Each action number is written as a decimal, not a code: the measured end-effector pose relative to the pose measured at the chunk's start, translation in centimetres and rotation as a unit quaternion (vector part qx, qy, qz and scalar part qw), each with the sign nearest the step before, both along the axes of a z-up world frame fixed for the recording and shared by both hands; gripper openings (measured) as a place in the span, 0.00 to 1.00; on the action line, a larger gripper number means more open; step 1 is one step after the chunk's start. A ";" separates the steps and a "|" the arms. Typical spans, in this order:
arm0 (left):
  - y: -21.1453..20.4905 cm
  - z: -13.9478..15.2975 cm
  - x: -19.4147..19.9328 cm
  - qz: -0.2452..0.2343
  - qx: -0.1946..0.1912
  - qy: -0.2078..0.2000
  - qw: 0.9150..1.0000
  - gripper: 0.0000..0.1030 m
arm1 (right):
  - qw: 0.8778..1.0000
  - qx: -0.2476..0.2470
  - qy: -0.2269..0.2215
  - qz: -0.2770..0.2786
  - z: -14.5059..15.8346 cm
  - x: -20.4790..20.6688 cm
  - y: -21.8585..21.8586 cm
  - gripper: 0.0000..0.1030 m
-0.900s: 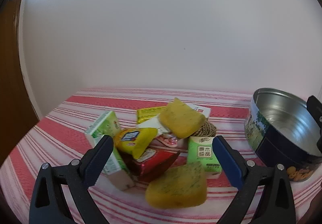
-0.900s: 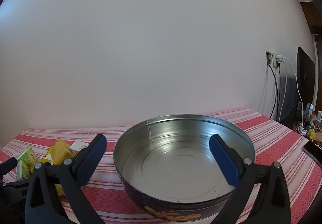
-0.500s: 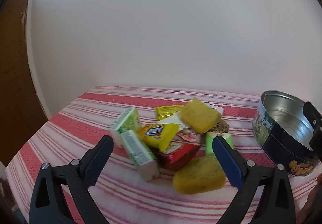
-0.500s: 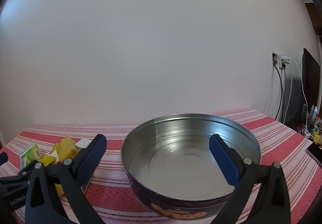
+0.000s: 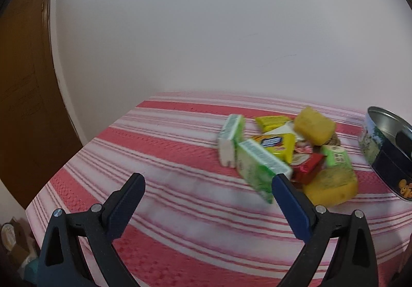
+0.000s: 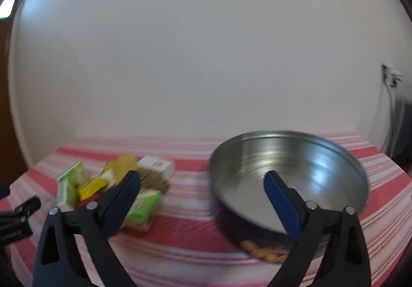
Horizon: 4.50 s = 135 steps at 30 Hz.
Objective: Organize objects
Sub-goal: 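Grasp the green tissue pack with the left tool while the right tool grasps a yellow sponge, then carry the tissue pack and sponge over the metal tin and release both, then move both open tools back toward the pile of items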
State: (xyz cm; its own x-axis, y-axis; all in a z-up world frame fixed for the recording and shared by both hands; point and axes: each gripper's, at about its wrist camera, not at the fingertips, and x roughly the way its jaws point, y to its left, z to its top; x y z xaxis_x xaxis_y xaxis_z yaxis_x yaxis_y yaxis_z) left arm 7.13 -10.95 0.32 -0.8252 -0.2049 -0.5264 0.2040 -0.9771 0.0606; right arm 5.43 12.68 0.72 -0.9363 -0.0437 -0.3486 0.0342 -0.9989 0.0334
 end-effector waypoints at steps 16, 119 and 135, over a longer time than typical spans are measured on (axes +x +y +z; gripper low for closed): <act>-3.4 -0.2 -1.2 0.023 0.033 -0.013 0.999 0.97 | 0.951 -0.121 -0.236 0.158 -5.3 -5.2 -7.5 0.55; 28.5 -1.7 -10.1 -0.244 0.009 -0.010 0.970 0.70 | 0.995 0.048 -0.004 -0.088 -0.1 -2.4 18.1 0.79; 21.8 -0.6 -7.2 -0.151 0.021 0.059 0.987 0.88 | 0.978 0.008 0.090 -0.189 1.0 0.3 20.3 0.97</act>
State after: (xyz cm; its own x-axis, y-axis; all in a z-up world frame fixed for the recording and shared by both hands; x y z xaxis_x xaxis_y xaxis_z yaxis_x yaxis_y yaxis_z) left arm -0.12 10.88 -0.27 -0.9013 0.0798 -0.4258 -0.0941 -0.9955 0.0126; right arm 5.73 32.95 1.75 -0.9305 0.3216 -0.1752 -0.3340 -0.9415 0.0452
